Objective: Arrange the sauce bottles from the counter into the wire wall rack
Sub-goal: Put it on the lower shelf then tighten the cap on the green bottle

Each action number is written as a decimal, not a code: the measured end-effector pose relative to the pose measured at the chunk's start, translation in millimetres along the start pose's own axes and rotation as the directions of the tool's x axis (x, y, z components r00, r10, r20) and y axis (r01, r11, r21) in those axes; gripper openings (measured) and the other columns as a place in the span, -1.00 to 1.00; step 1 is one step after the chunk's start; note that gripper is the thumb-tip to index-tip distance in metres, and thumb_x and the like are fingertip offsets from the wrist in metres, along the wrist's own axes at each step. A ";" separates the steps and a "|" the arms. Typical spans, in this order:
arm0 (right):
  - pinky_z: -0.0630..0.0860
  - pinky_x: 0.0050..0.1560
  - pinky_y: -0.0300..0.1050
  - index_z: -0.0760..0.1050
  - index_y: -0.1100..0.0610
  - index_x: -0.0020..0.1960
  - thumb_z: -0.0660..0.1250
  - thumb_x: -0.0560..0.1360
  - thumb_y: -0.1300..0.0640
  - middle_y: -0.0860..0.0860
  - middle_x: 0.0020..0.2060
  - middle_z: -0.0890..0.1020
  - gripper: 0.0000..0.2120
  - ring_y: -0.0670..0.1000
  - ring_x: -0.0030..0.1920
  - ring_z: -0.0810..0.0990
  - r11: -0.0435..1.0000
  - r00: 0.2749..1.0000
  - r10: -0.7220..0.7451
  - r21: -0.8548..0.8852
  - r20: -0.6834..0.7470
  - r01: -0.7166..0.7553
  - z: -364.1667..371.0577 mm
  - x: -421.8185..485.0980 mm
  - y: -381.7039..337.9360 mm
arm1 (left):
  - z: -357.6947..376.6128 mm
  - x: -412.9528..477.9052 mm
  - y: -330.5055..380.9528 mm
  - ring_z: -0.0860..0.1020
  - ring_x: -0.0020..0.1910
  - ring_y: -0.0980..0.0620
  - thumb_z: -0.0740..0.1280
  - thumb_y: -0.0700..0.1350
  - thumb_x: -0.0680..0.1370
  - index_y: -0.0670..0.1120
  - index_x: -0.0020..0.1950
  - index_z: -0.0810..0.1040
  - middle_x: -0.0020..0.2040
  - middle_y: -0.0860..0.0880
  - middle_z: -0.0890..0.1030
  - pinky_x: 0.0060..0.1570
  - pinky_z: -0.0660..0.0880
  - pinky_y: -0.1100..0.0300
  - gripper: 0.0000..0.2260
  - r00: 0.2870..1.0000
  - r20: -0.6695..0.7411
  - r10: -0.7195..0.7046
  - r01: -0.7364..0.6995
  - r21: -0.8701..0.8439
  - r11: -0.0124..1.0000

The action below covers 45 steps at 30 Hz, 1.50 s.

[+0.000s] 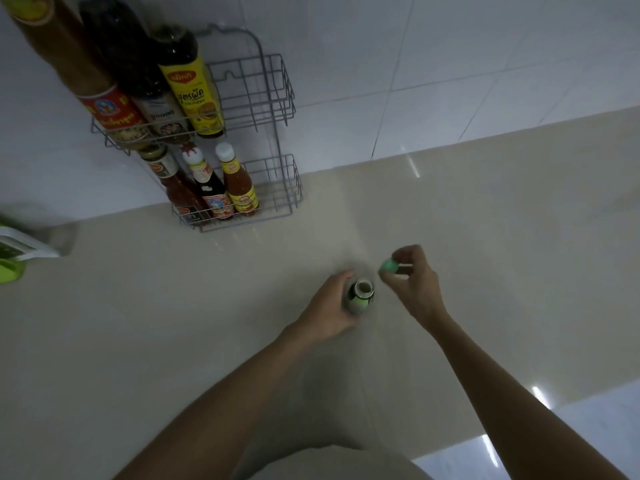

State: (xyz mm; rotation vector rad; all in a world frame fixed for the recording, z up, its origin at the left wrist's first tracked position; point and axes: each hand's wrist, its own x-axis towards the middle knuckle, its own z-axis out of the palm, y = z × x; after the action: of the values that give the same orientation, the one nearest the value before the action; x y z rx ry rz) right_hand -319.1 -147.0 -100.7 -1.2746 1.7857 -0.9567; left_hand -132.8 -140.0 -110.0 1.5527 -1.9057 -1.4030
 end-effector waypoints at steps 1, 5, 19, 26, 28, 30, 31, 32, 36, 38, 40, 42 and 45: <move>0.54 -0.11 -0.37 0.48 0.06 0.12 0.40 0.48 0.17 0.05 -0.04 0.61 -0.77 0.00 -0.08 0.66 0.990 1.000 0.006 0.143 -0.012 -0.005 -1.6 -0.8 -10.6 | 3.9 2.9 4.2 0.38 0.40 0.00 0.54 -0.22 0.34 -0.13 0.46 0.33 0.40 -0.10 0.42 0.34 0.22 0.33 -0.27 1.000 -0.001 -0.004 0.004 -0.021 1.000; 0.57 0.10 -0.16 0.54 0.06 0.17 0.21 0.61 0.16 -0.05 0.06 0.64 -0.80 -0.10 0.07 0.63 0.967 0.986 -0.156 0.212 0.061 0.140 -8.7 -16.1 -43.6 | 11.8 8.4 12.3 0.55 -0.07 0.07 0.52 -0.13 0.38 -0.08 0.08 0.51 -0.03 -0.02 0.61 -0.09 0.42 0.31 -0.67 0.997 -0.039 0.062 -0.064 -0.037 0.997; 0.52 0.08 -0.31 0.55 0.07 0.22 0.34 0.54 0.21 -0.07 0.10 0.61 -0.74 -0.09 0.06 0.61 0.866 0.649 -0.398 0.032 0.648 0.499 -21.5 5.5 -104.8 | -50.4 -36.6 21.8 0.53 -0.22 0.05 0.37 -0.19 0.43 -0.08 -0.05 0.52 -0.21 -0.02 0.54 -0.15 0.49 0.24 -0.87 0.966 0.258 0.001 0.134 -0.505 0.853; 0.54 -0.23 -0.09 0.41 0.09 0.10 0.30 0.53 -0.10 -0.01 -0.22 0.59 -0.71 -0.03 -0.26 0.55 0.698 0.650 -0.236 -0.339 0.723 0.631 -11.9 3.8 -130.4 | -54.6 -46.2 18.8 0.49 -0.32 0.16 0.45 -0.08 0.40 0.06 -0.04 0.52 -0.23 0.08 0.57 -0.33 0.42 0.30 -0.81 0.992 -0.120 -0.046 0.018 -0.224 0.974; 0.40 -0.40 -0.18 0.37 0.11 0.07 0.23 0.56 -0.13 -0.03 -0.36 0.52 -0.70 -0.05 -0.38 0.48 0.637 0.628 -0.274 -0.352 0.728 0.686 -7.1 -2.0 -129.4 | -54.2 -49.5 18.0 0.48 -0.35 0.19 0.45 -0.10 0.40 0.03 -0.05 0.50 -0.23 0.04 0.58 -0.37 0.39 0.36 -0.80 0.984 -0.176 0.000 -0.028 -0.159 0.987; 0.42 -0.39 -0.15 0.37 0.13 0.09 0.20 0.58 -0.10 -0.02 -0.36 0.53 -0.71 -0.02 -0.39 0.49 0.643 0.593 -0.298 -0.302 0.748 0.704 -6.9 -4.3 -129.5 | -58.5 -52.4 15.2 0.46 -0.36 0.15 0.44 -0.11 0.38 0.01 -0.05 0.50 -0.26 0.02 0.55 -0.36 0.41 0.28 -0.80 0.992 -0.124 -0.005 -0.017 -0.173 0.985; 0.49 -0.34 -0.08 0.38 0.13 0.11 0.20 0.59 -0.08 0.00 -0.32 0.57 -0.72 0.01 -0.35 0.54 0.669 0.575 -0.296 -0.264 0.763 0.695 -7.9 -4.3 -129.7 | -62.8 -53.8 14.2 0.47 -0.35 0.11 0.44 -0.11 0.37 -0.01 -0.06 0.51 -0.27 0.02 0.53 -0.34 0.42 0.21 -0.80 0.998 -0.061 -0.024 0.010 -0.214 0.977; 0.55 -0.27 -0.02 0.38 0.13 0.13 0.19 0.60 -0.06 0.01 -0.27 0.61 -0.74 0.02 -0.29 0.59 0.701 0.557 -0.290 -0.224 0.778 0.677 -9.1 -4.7 -129.7 | -67.7 -54.8 12.8 0.47 -0.32 0.08 0.43 -0.12 0.36 -0.03 -0.05 0.51 -0.27 0.01 0.51 -0.29 0.42 0.14 -0.80 0.999 0.012 -0.039 0.040 -0.253 0.967; 0.56 -0.14 0.09 0.36 0.08 0.17 0.18 0.62 0.05 0.04 -0.18 0.62 -0.83 0.06 -0.20 0.60 0.735 0.498 -0.329 -0.114 0.802 0.669 -9.2 -8.7 -130.2 | -80.9 -59.4 17.5 0.49 -0.27 0.03 0.37 -0.22 0.36 -0.09 -0.13 0.52 -0.25 -0.03 0.52 -0.18 0.41 0.12 -0.87 0.976 0.217 -0.023 0.109 -0.393 0.913; 0.53 -0.06 0.06 0.37 0.07 0.21 0.20 0.61 0.14 0.05 -0.09 0.61 -0.82 0.08 -0.13 0.56 0.760 0.484 -0.347 -0.061 0.803 0.647 -9.3 -9.3 -134.3 | -83.2 -61.7 21.7 0.50 -0.36 0.06 0.33 -0.27 0.30 -0.15 -0.15 0.51 -0.32 -0.02 0.56 -0.27 0.44 0.17 -0.84 0.960 0.280 -0.008 0.153 -0.499 0.853; 0.53 0.02 -0.04 0.38 0.08 0.24 0.21 0.61 0.20 0.00 0.01 0.61 -0.78 0.02 -0.04 0.57 0.794 0.474 -0.337 -0.025 0.814 0.608 -10.8 -7.4 -139.3 | -84.4 -63.7 23.7 0.49 -0.43 0.05 0.33 -0.24 0.23 -0.20 -0.13 0.49 -0.38 -0.04 0.56 -0.34 0.43 0.20 -0.77 0.936 0.350 0.033 0.186 -0.573 0.799; 0.52 0.11 -0.09 0.41 0.08 0.25 0.22 0.59 0.27 -0.05 0.08 0.58 -0.74 -0.02 0.06 0.57 0.827 0.467 -0.335 0.017 0.818 0.562 -12.2 -6.4 -142.9 | -84.7 -64.0 23.8 0.46 -0.44 0.00 0.32 -0.19 0.22 -0.19 -0.13 0.49 -0.41 -0.08 0.54 -0.34 0.42 0.21 -0.75 0.912 0.402 0.080 0.206 -0.618 0.759; 0.52 0.17 -0.10 0.46 0.09 0.24 0.24 0.56 0.35 -0.06 0.13 0.56 -0.70 0.02 0.14 0.57 0.852 0.472 -0.360 0.077 0.805 0.518 -13.7 -7.0 -144.6 | -84.4 -63.3 24.6 0.45 -0.44 -0.01 0.31 -0.18 0.22 -0.18 -0.13 0.50 -0.41 -0.09 0.53 -0.33 0.43 0.20 -0.76 0.895 0.432 0.110 0.226 -0.653 0.723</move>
State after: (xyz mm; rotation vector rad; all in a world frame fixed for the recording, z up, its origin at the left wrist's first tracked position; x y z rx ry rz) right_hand -269.1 -171.6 33.6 -1.9497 0.8184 -0.3156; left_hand -61.5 -127.2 -29.4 0.9664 -1.2317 -2.3114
